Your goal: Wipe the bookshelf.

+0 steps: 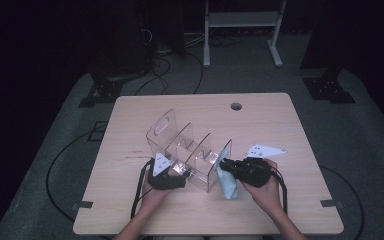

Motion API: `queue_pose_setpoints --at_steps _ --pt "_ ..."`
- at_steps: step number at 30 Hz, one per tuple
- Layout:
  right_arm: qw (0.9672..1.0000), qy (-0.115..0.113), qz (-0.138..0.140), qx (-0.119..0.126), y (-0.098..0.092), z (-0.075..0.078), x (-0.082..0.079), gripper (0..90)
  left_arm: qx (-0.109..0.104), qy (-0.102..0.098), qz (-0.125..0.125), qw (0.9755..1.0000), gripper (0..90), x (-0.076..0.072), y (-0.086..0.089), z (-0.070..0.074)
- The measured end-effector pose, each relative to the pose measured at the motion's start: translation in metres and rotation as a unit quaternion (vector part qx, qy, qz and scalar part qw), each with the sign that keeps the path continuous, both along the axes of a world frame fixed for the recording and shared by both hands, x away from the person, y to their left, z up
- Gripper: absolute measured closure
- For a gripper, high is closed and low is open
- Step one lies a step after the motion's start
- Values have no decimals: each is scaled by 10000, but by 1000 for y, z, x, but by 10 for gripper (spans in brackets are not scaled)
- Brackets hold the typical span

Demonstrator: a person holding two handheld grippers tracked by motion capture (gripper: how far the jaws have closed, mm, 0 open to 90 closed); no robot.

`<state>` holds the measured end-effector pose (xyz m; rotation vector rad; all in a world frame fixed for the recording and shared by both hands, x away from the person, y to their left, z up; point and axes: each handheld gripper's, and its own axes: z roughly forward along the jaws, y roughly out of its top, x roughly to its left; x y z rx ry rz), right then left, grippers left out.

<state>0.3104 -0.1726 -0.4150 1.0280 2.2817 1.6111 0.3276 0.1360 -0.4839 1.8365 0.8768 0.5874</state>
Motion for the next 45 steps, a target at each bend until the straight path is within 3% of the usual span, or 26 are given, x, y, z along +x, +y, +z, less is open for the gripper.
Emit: queue_pose_setpoints --at_steps 4,7,9,13,14,20,24,27,29,35,41,45 --pt "9997 140 -182 113 -7 -2 9 803 -31 -8 12 10000 78 0 -1 0" --pt "9999 71 -77 40 -1 -2 2 802 -39 8 8 10000 77 0 0 -1" --pt "9998 -32 160 -100 10 0 -12 802 -13 3 16 10000 78 1 1 0" --pt "9990 -103 348 -255 17 1 -20 802 -13 13 11 10000 79 0 2 0" --pt "9988 -171 318 -339 17 1 -19 800 -21 4 13 10000 79 0 2 0" --pt "9997 -92 -28 -222 6 -2 -6 804 -28 -8 24 10000 79 0 1 0" --pt "9995 -107 139 -260 12 -2 -14 803 -28 2 26 10000 79 1 1 0" --pt "9982 -100 428 -405 24 -8 -26 803 -49 0 36 10000 79 1 1 0" --pt "9977 -138 406 -528 25 -11 -27 803 -24 -11 27 10000 80 1 1 0" --pt "9994 30 205 -274 13 -14 -15 802 -40 -19 60 10000 79 1 0 0" --pt "9979 74 359 -526 25 -26 -22 803 -50 -4 55 10000 79 1 1 0" --pt "9973 181 238 -674 22 -33 -16 804 -52 -18 57 10000 79 1 1 0"
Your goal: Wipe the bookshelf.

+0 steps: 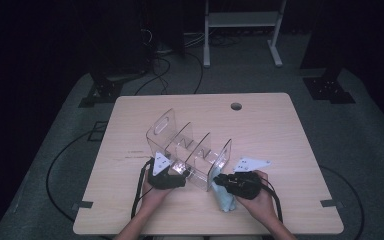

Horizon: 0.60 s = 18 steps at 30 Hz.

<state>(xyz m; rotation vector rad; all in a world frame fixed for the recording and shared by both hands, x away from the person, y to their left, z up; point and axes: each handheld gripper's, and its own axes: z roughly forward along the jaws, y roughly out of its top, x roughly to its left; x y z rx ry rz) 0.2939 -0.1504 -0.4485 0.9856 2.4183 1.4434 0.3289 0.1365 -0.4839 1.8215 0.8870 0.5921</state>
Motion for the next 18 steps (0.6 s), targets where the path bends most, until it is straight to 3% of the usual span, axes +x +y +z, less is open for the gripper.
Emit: queue_pose_setpoints --at_steps 4,11,15,18 --pt "9991 407 -73 74 0 -17 7 804 -21 -3 8 10000 79 0 0 0" --pt "9990 411 173 -67 10 -20 -1 802 -26 6 20 10000 79 1 2 0" --pt "9991 405 60 -139 7 -23 4 802 -28 7 27 10000 79 1 2 0" --pt "9985 521 -131 -143 2 -31 14 803 -40 7 41 10000 79 1 2 0"
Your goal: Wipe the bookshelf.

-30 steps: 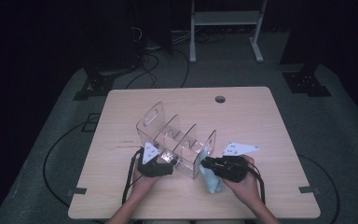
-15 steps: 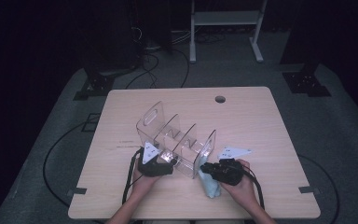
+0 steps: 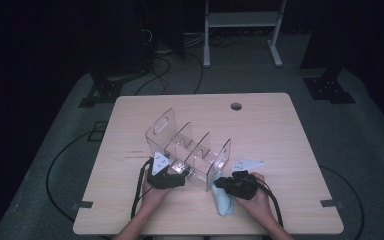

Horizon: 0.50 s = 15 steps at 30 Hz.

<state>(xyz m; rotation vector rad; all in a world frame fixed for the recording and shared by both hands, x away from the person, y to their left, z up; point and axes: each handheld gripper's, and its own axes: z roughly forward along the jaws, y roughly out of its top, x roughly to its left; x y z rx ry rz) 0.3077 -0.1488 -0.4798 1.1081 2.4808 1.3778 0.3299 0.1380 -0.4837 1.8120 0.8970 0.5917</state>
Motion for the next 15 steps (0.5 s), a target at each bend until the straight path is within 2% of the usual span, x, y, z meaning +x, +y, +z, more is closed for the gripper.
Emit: queue_pose_setpoints --at_steps 2,5,8,15 --pt "10000 19 -4 -7 1 -1 -2 804 4 -3 2 10000 79 0 0 0" --pt "9998 83 161 23 7 0 -10 804 3 -9 3 10000 79 0 0 0" --pt "9997 -6 242 -17 12 1 -16 804 -8 -1 2 10000 79 0 1 0" --pt "9999 52 40 140 4 3 -10 805 -2 16 -32 10000 73 -1 -1 0"
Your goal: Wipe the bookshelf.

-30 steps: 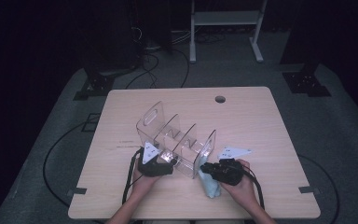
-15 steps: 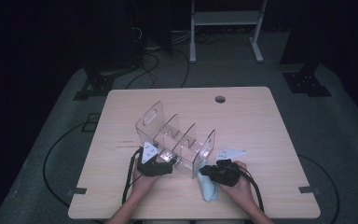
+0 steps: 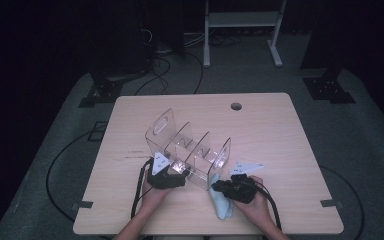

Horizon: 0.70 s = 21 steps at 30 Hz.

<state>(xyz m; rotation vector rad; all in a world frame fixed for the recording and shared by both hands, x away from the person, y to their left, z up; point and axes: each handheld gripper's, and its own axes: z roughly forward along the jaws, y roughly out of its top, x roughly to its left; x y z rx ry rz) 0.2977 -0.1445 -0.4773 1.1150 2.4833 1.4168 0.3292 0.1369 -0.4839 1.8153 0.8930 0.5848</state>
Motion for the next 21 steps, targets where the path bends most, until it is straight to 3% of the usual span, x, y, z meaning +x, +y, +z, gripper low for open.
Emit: queue_pose_setpoints --at_steps 3,12,21 --pt "9997 106 -177 158 -8 -1 5 805 57 -28 -53 10000 69 -3 -2 0" --pt "9986 142 -463 197 -23 -1 12 805 92 -84 -217 9997 52 -11 -7 0" --pt "9953 201 -938 166 -56 1 24 806 145 -140 -647 9977 59 -20 -26 1"
